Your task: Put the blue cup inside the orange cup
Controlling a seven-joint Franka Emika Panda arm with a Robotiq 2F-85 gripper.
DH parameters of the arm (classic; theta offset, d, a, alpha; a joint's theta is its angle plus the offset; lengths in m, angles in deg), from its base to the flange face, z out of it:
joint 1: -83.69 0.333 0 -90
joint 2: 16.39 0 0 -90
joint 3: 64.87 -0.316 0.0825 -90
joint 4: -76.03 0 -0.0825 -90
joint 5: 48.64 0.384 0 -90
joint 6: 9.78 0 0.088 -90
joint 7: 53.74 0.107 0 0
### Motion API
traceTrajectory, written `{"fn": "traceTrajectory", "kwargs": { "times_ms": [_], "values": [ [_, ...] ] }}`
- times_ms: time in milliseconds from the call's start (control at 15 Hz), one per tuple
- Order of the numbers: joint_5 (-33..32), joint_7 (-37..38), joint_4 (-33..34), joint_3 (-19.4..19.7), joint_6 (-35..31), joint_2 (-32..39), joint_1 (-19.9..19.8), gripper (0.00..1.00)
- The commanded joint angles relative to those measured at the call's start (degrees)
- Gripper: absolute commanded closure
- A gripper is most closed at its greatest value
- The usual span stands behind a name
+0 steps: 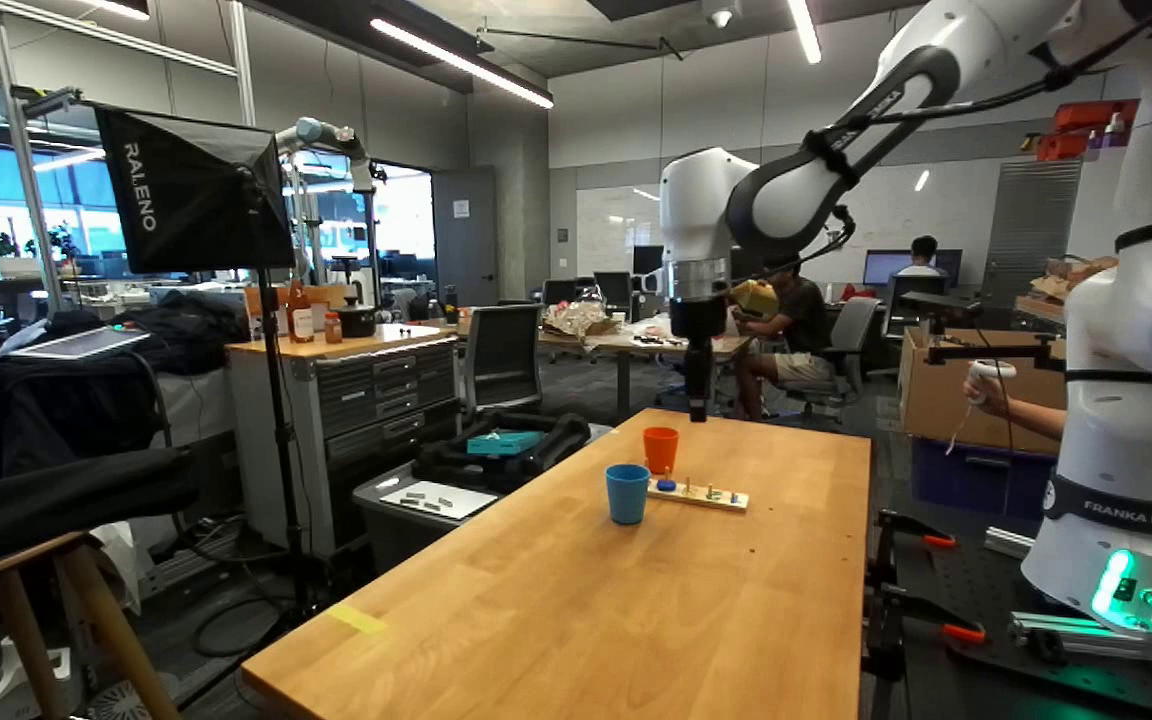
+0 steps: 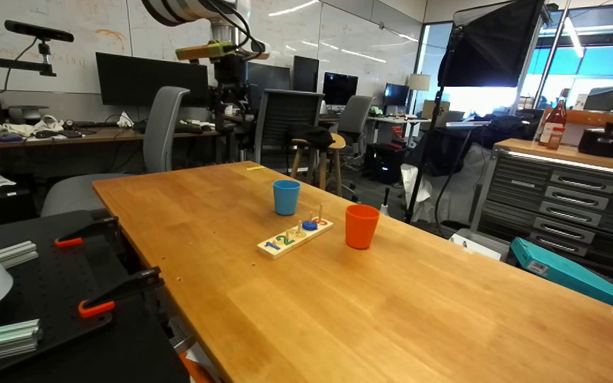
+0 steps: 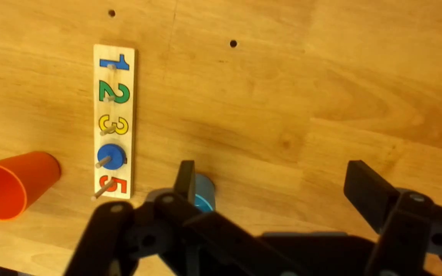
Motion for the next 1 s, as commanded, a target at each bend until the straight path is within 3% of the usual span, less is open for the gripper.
{"fn": "traceTrajectory", "kwargs": {
  "times_ms": [0,400,800,867,933],
  "values": [
    [-1.57,2.94,12.94,2.10,-1.66,14.45,0.34,0.00],
    [-2.43,5.03,22.27,5.82,-6.64,28.80,2.38,0.00],
    [-1.81,6.87,26.95,7.47,-12.01,36.54,5.35,0.00],
    [-1.80,6.91,27.43,7.59,-12.55,37.18,5.61,0.25],
    [-1.64,7.05,27.94,7.72,-12.64,37.73,5.78,0.26]
  ]
}}
